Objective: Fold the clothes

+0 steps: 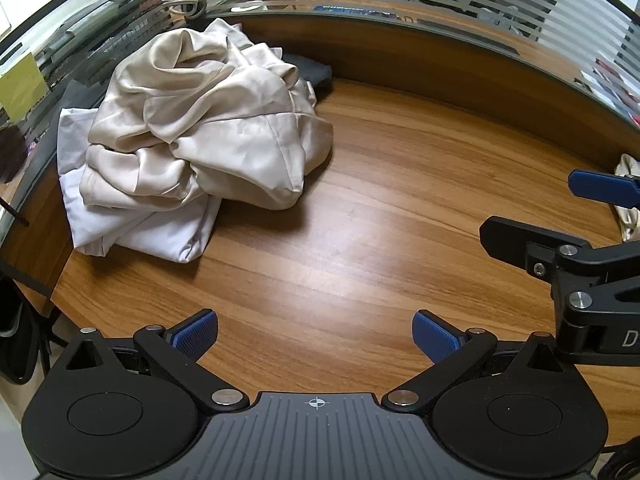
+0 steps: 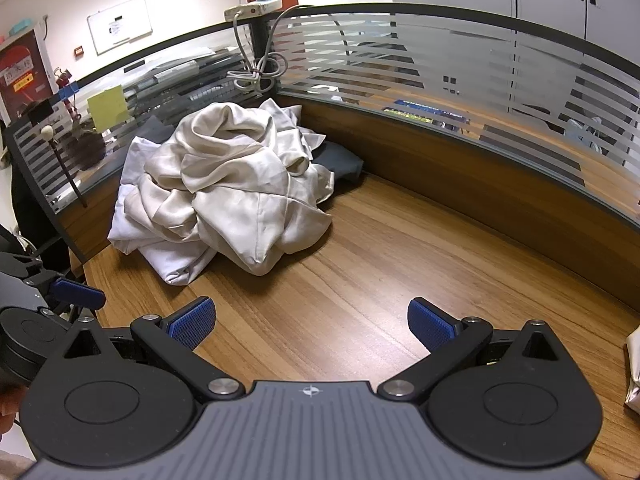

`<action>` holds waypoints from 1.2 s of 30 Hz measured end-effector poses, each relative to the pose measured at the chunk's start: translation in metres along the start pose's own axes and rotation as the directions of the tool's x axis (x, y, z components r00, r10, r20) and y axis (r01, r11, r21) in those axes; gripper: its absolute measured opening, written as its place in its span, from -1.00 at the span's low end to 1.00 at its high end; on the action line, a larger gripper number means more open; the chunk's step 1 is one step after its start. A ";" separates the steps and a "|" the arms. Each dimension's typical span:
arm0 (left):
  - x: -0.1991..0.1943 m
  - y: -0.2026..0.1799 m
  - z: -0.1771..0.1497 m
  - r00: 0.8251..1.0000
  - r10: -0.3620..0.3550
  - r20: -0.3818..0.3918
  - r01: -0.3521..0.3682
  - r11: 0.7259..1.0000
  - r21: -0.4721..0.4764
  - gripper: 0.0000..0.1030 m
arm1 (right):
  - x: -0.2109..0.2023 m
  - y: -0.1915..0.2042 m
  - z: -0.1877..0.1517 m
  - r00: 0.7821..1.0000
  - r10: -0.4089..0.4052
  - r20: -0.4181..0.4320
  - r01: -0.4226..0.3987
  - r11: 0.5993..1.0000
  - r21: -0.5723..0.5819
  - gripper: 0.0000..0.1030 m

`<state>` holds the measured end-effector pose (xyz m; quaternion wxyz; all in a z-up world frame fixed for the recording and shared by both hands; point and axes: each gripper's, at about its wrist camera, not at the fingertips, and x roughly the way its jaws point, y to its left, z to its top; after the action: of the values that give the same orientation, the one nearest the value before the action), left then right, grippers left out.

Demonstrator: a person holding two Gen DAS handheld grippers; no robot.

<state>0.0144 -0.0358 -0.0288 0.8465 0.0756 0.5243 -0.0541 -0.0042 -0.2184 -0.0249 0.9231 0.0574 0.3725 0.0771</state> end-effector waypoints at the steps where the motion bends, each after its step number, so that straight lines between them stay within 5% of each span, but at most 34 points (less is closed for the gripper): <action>1: 0.000 0.000 0.000 1.000 -0.001 0.002 0.001 1.000 0.002 1.00 | 0.000 0.000 0.000 1.000 -0.001 0.000 0.001 1.000 -0.001 1.00; 36: 0.001 0.006 -0.008 1.000 -0.024 -0.010 0.024 1.000 -0.009 1.00 | 0.004 0.007 -0.001 0.999 0.000 -0.032 -0.001 1.000 -0.011 1.00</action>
<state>0.0090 -0.0289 -0.0329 0.8434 0.0657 0.5296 -0.0616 -0.0029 -0.2104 -0.0274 0.9172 0.0512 0.3868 0.0803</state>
